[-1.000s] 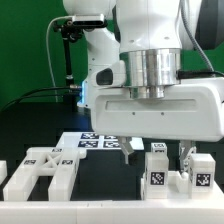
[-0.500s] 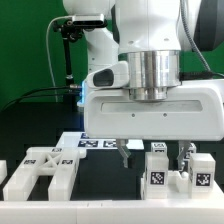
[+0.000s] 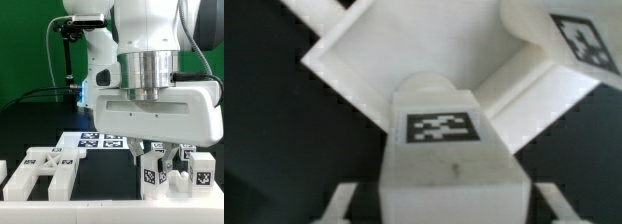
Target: Assemble chair
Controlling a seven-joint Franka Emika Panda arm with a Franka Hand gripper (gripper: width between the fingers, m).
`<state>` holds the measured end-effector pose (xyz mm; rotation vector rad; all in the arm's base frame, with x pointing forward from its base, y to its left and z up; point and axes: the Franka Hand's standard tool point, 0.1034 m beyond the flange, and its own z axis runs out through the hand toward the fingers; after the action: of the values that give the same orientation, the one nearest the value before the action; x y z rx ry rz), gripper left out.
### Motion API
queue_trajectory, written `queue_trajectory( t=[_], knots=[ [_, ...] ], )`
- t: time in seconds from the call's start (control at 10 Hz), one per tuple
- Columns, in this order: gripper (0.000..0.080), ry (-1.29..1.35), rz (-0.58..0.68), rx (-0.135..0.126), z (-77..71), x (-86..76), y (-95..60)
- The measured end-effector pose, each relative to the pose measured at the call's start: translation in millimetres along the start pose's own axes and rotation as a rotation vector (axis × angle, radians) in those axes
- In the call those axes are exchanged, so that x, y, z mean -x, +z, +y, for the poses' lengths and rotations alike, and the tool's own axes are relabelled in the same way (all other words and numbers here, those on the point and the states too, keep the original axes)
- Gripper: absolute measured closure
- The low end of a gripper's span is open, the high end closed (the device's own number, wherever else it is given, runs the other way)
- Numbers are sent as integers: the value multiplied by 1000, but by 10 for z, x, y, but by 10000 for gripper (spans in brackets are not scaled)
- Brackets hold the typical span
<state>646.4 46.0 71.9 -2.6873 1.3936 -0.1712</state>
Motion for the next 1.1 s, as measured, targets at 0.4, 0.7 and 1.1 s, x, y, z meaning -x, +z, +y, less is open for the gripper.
queue_trajectory(
  t=[0.4,0.7,1.1],
  knots=[
    [512,690,-48,-7,30,4,13],
    [441,635,-53,-7,20,22,16],
    [155,82,-49,-50,-10,97,34]
  ],
)
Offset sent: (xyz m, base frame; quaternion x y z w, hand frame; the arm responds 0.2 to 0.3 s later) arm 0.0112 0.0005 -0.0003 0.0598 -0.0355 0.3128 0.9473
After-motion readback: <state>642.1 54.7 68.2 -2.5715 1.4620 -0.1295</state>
